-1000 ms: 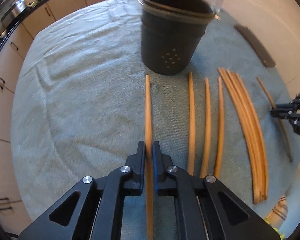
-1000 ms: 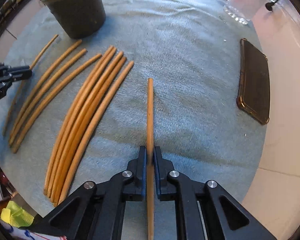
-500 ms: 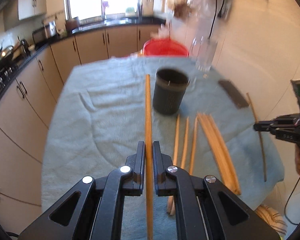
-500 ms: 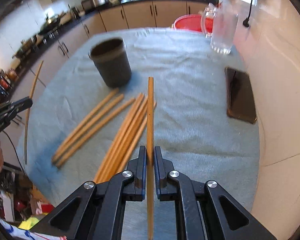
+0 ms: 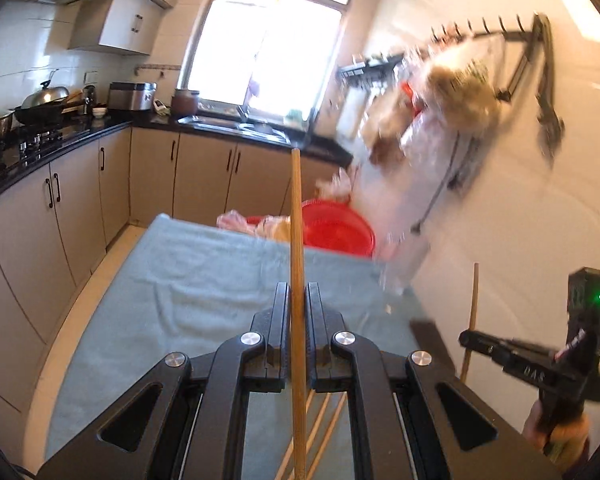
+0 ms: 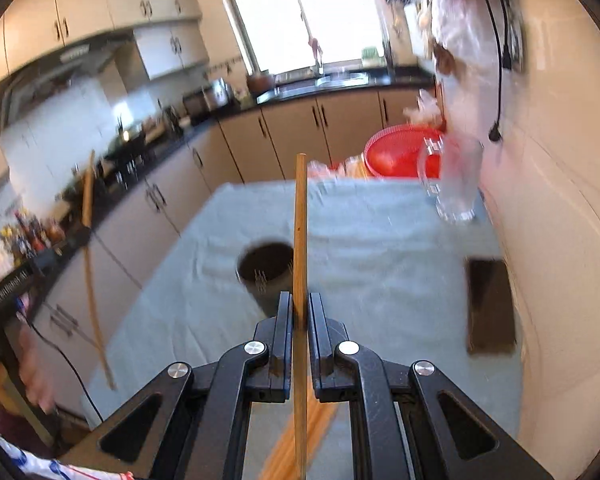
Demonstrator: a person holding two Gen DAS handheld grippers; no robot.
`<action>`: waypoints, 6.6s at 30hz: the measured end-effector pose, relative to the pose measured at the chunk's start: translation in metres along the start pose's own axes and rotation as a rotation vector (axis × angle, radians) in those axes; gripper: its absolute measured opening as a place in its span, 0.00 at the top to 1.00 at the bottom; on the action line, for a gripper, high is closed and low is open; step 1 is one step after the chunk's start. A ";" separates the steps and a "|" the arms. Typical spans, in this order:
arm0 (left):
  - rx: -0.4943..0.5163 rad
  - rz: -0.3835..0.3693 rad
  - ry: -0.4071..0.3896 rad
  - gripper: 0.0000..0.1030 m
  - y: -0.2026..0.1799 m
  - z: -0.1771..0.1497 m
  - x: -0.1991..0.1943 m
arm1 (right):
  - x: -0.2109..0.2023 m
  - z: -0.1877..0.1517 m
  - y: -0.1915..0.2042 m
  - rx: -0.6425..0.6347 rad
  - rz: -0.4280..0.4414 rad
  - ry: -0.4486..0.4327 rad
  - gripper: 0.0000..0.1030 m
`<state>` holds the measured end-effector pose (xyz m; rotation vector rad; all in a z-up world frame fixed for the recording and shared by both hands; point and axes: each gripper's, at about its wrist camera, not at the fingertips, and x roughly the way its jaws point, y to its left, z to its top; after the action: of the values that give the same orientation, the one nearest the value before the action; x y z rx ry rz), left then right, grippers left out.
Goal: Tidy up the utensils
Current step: 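Lift the chopstick with the left gripper and drop it into the black cup, then grasp a loose wooden chopstick with the left gripper while the right gripper grasps another, then carry the chopsticks in both grippers over the black cup and insert them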
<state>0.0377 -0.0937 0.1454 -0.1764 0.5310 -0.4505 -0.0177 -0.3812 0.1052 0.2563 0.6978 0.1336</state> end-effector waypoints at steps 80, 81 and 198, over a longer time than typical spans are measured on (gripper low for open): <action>0.365 0.019 0.559 0.70 -0.010 -0.188 0.135 | 0.096 -0.143 -0.039 0.057 -0.088 0.309 0.70; 0.360 0.020 0.556 0.71 -0.009 -0.187 0.136 | 0.097 -0.142 -0.038 0.044 -0.100 0.307 0.70; -0.048 0.096 0.027 0.94 -0.009 0.006 0.193 | 0.122 0.055 -0.034 0.367 0.052 -0.286 0.93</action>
<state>0.1852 -0.1897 0.0666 -0.1902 0.5745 -0.3471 0.1124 -0.3989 0.0610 0.6331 0.4271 0.0162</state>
